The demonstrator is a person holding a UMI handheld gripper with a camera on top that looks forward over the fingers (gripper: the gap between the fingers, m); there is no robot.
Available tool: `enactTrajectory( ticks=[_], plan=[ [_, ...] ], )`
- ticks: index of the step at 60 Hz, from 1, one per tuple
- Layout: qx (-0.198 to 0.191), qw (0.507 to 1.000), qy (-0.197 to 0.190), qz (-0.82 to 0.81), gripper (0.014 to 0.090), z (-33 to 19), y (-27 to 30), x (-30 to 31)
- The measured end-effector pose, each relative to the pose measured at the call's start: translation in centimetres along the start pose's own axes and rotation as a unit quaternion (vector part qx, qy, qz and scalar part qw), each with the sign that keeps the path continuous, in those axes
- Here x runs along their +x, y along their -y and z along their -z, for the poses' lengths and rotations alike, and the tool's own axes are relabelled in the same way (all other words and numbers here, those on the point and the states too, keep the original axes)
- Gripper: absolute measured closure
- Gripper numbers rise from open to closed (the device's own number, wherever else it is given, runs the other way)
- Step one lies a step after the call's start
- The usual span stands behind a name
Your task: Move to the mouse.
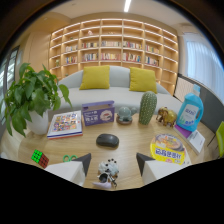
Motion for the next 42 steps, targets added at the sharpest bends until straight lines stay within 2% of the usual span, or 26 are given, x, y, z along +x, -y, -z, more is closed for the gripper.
enactTrajectory(
  ticks=[19,42],
  plan=[
    [-0.038,0.999,0.018,-0.006,0.0190,-9.6,-0.4,-0.6],
    [-0.049,0.998,0.031,-0.012,0.0196,-11.5,-0.7,-1.0]
  ],
)
